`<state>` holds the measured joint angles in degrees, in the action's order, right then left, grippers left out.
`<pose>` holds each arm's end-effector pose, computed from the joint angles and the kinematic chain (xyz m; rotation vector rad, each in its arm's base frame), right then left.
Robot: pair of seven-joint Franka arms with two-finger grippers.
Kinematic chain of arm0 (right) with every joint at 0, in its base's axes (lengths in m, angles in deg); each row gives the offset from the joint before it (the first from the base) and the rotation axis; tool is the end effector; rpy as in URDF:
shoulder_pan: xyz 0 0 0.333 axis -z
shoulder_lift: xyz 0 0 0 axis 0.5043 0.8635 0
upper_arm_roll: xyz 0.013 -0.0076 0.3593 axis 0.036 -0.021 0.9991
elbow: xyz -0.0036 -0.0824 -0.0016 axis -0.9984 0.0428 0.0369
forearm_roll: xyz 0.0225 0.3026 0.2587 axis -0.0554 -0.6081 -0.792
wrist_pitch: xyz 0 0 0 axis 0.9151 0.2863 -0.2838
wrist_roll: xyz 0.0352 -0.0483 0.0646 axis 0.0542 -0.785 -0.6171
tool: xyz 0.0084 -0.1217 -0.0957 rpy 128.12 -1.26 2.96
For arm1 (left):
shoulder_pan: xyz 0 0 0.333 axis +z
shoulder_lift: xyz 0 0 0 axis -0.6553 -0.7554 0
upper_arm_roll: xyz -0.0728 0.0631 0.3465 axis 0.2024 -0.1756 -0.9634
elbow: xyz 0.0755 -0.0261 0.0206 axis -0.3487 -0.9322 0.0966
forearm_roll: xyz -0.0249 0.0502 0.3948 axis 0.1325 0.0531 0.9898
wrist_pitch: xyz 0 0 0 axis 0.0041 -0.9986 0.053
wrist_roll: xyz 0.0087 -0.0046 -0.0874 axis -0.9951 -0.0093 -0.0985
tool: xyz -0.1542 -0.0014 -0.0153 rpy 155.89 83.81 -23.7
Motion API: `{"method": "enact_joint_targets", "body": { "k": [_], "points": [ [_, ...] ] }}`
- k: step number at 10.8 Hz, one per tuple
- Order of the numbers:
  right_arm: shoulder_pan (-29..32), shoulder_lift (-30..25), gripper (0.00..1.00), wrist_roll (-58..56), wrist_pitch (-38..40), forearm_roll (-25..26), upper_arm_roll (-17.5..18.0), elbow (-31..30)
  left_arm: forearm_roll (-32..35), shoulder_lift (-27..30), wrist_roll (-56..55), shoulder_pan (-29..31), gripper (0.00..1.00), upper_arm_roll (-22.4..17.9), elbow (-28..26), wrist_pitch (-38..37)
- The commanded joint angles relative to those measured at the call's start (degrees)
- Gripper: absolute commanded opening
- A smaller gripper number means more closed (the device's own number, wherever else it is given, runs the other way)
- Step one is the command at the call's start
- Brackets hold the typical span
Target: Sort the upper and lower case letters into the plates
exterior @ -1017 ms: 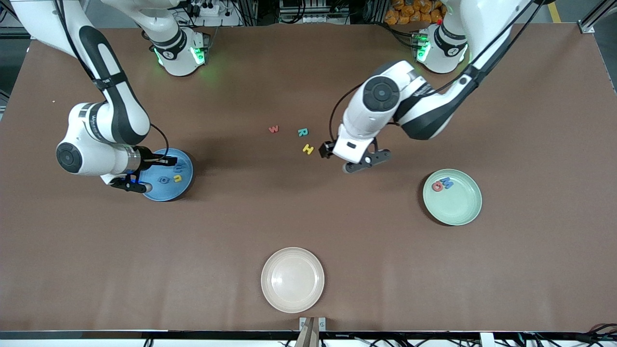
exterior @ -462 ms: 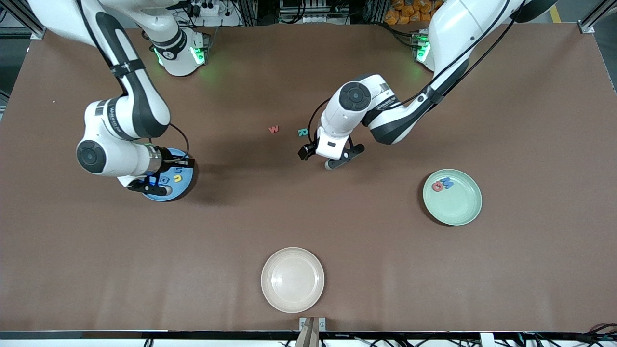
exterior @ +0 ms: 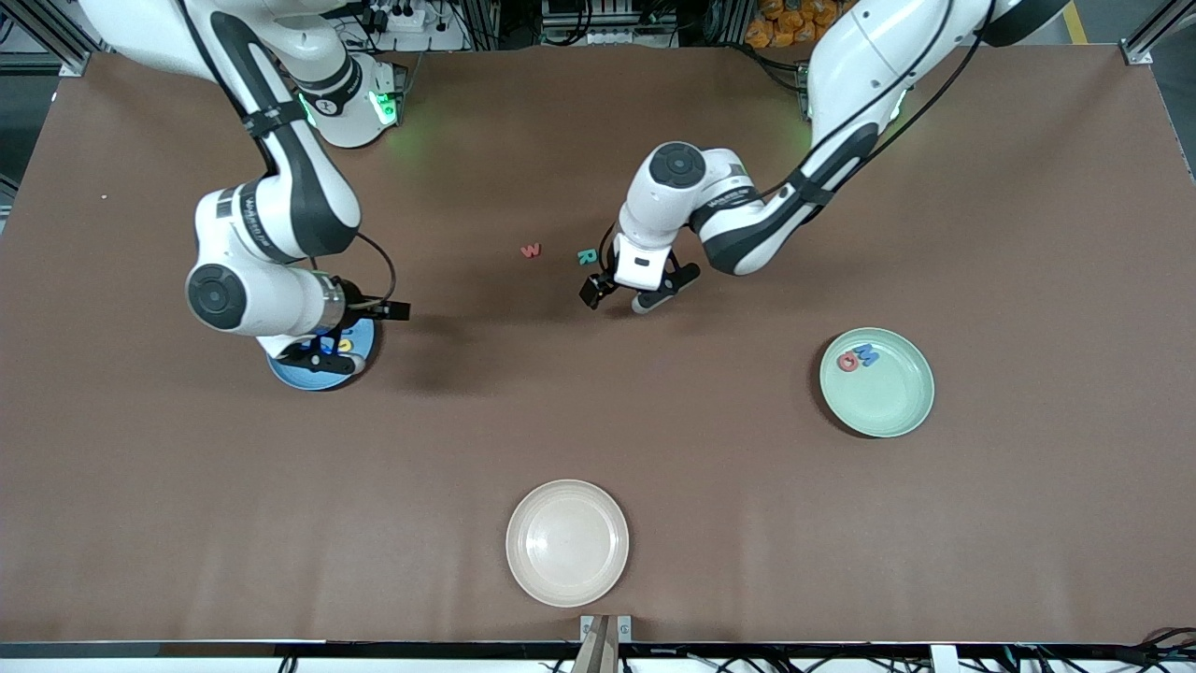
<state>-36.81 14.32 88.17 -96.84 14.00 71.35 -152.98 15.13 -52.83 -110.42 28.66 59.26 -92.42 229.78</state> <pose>0.5408 0.1703 0.2893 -2.9895 0.2784 0.5574 0.4344 -0.5029 0.2043 2.7293 0.9451 0.0145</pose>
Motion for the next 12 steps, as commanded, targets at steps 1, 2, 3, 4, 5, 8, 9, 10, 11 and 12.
{"method": "enact_joint_targets", "body": {
  "k": [1, 2, 3, 4, 5, 8, 9, 10, 11, 12],
  "points": [
    [-1.7, -0.4, 1.0, 6.8, 1.2, 0.0, 2.5, -0.1, 3.0, -0.6, -7.9, -3.8, 1.0, -2.9, 1.2, 0.7],
    [-1.8, -0.5, 1.0, 7.7, 1.1, 0.0, 2.9, -0.9, 2.9, -0.6, -9.5, -5.4, 1.0, -4.4, 1.4, 0.6],
    [-1.8, -0.6, 1.0, 7.8, 0.7, 0.0, 4.2, -2.0, 2.9, -0.9, -12.0, -7.4, 1.0, -5.8, 2.3, 0.6],
    [-1.8, -0.6, 1.0, 8.1, 0.8, 0.0, 4.4, -2.3, 3.1, -1.1, -12.4, -9.4, 1.0, -7.8, 3.1, 0.4],
    [-2.4, -0.6, 1.0, 9.6, 0.8, 0.0, 4.5, -2.3, 3.1, -1.6, -12.1, -11.1, 1.0, -9.1, 3.4, 0.4],
    [-3.2, -1.3, 1.0, 13.4, -0.6, 0.6, 6.6, -3.9, 3.0, -3.5, -11.7, -13.3, 1.0, -10.9, 5.5, 0.2],
    [-3.2, -2.3, 1.0, 13.5, -2.0, 0.6, 6.9, -5.2, 3.0, -4.3, -11.6, -13.4, 1.0, -10.9, 5.9, 0.1],
    [-3.3, -2.8, 1.0, 15.0, -3.3, 0.6, 7.5, -6.3, 2.9, -5.2, -11.6, -13.5, 1.0, -10.9, 6.4, 0.1],
    [-3.2, -2.9, 1.0, 18.3, -4.2, 0.6, 8.8, -6.9, 2.7, -5.5, -11.6, -13.5, 1.0, -10.9, 6.5, 0.0],
    [-3.2, -3.4, 1.0, 23.5, -4.4, 0.6, 10.3, -7.0, 2.7, -6.3, -11.7, -13.6, 1.0, -10.9, 6.8, 0.0]
  ]
}}
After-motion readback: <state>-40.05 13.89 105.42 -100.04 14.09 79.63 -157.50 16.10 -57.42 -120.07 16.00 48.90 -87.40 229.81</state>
